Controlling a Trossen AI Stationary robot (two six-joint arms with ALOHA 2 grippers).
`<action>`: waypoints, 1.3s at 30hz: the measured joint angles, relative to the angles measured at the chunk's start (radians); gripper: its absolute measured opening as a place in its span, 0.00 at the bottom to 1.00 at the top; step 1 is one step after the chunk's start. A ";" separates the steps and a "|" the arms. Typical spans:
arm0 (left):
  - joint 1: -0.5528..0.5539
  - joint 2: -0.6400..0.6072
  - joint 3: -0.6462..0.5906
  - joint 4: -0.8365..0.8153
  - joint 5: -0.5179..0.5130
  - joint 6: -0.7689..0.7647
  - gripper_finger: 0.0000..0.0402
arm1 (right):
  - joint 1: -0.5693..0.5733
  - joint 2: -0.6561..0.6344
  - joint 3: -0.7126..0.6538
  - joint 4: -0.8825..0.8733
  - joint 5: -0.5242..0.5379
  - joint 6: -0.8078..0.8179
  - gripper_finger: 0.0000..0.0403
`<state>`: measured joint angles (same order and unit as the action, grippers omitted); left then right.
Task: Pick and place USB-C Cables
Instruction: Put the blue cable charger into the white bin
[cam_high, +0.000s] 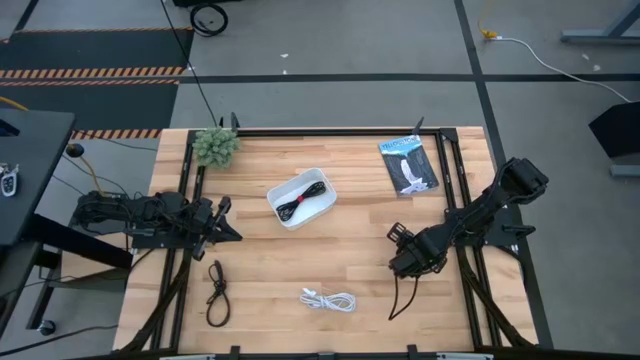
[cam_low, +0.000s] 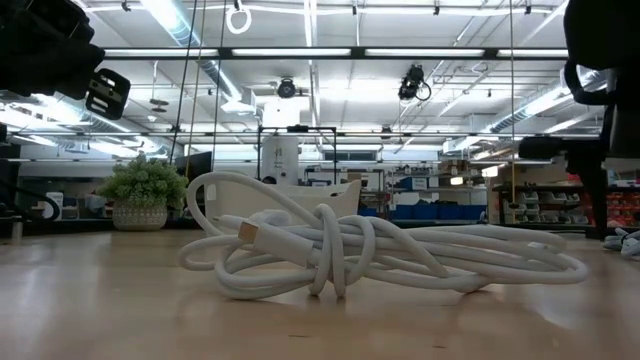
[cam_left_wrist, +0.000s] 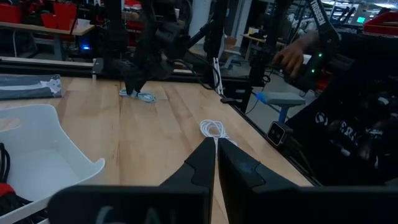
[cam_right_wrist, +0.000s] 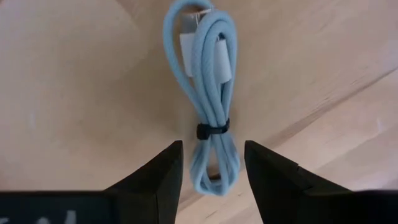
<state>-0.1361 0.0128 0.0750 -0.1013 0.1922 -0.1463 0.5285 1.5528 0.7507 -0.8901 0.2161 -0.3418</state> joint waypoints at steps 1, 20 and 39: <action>0.000 0.000 0.000 0.000 0.000 0.000 0.06 | 0.000 0.000 -0.007 0.009 0.000 -0.005 0.42; 0.000 0.000 0.000 0.000 0.000 0.000 0.06 | -0.001 0.001 0.045 0.005 -0.019 -0.019 0.07; 0.000 0.000 0.000 0.000 0.000 0.000 0.06 | -0.221 0.001 0.391 0.223 0.233 0.025 0.07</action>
<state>-0.1360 0.0128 0.0750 -0.1013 0.1923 -0.1465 0.3078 1.5536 1.1413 -0.6667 0.4496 -0.3167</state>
